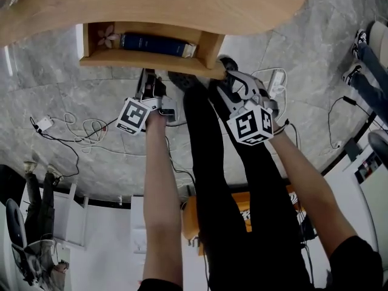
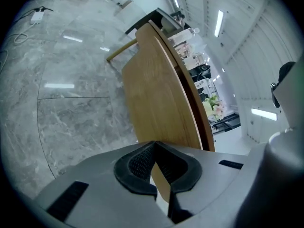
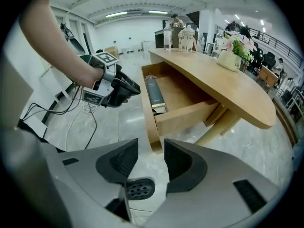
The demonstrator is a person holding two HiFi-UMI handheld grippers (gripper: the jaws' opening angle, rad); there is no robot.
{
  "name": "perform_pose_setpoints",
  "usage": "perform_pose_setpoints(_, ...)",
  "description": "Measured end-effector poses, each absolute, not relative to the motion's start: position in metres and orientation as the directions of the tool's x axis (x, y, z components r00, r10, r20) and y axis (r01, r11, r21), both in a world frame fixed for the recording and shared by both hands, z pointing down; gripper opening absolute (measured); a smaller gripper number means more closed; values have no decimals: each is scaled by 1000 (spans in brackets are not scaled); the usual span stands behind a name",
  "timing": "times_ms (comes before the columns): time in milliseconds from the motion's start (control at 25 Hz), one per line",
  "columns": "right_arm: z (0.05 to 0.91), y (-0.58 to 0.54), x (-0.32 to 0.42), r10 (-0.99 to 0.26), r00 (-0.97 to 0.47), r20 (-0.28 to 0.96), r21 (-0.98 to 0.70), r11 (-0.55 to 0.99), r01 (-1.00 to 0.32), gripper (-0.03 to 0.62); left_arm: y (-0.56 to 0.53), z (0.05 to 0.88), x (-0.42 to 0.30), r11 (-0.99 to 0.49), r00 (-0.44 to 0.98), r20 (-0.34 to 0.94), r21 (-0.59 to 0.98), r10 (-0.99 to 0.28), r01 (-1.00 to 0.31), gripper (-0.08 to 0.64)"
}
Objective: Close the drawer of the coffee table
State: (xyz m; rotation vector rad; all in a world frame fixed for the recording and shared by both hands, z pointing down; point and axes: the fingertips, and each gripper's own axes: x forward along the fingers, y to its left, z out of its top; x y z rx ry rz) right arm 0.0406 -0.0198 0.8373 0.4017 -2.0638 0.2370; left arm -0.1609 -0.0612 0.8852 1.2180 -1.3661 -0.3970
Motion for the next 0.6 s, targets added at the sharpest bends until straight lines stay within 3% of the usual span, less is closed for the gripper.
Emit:
perform_pose_setpoints(160, 855, -30, 38, -218, -418, 882, 47, 923, -383, 147, -68, 887, -157, 383, 269, 515, 824, -814, -418, 12)
perform_pose_setpoints(280, 858, -32, 36, -224, -407, 886, 57, 922, -382, 91, -67, 890, -157, 387, 264, 512, 828, -817, -406, 12)
perform_pose_setpoints(600, 842, -40, 39, -249, -424, 871, 12, 873, -488, 87, -66, 875, -160, 379, 260, 513, 821, -818, -428, 11)
